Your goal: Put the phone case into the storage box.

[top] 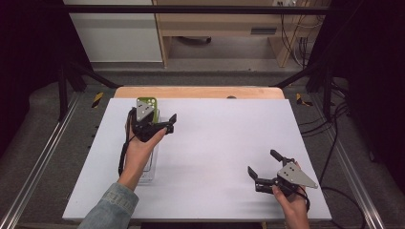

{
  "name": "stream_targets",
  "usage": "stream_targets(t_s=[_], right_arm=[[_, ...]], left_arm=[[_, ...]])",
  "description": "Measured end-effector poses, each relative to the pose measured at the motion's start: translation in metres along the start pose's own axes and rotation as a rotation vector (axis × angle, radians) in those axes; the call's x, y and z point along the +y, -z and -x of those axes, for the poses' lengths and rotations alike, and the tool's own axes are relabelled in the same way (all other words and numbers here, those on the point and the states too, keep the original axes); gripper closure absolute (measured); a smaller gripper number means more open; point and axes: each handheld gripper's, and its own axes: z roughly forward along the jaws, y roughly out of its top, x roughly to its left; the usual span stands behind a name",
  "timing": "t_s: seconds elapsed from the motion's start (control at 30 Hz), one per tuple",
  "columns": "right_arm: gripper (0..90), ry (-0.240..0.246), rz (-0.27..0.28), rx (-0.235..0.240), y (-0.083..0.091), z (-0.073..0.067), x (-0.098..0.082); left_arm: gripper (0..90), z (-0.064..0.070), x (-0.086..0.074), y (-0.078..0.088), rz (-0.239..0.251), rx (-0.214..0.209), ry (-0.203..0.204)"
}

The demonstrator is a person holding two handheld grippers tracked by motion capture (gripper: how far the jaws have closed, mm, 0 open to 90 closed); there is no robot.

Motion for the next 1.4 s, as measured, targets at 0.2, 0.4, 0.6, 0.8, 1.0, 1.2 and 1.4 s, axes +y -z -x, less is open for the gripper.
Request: stream_targets(t_s=[0.2,0.4,0.6,0.8,1.0,1.2,1.4], right_arm=[[2.6,0.002,-0.001,0.002,0.000,0.000,0.000],[2.6,0.003,-0.004,0.005,0.000,0.000,0.000],[2.6,0.002,-0.004,0.005,0.000,0.000,0.000],[2.6,0.002,-0.004,0.005,0.000,0.000,0.000],[2.6,-0.001,-0.006,0.002,0.000,-0.001,0.000],[2.6,-0.001,-0.005,0.002,0.000,0.000,0.000],[2.6,-0.001,-0.004,0.001,0.000,0.000,0.000]], left_arm=[[4.8,0.013,-0.002,0.000,-0.001,-0.009,-0.043],[4.8,0.026,-0.005,-0.001,0.001,-0.045,-0.046],[4.7,0.036,-0.008,-0.001,-0.001,-0.070,-0.058],[4.0,0.041,-0.011,-0.001,-0.001,-0.081,-0.058],[3.5,0.045,-0.014,-0.003,0.004,-0.082,-0.054],[2.3,0.049,-0.017,-0.005,0.004,-0.083,-0.051],[2.3,0.053,-0.022,-0.007,0.001,-0.092,-0.050]])
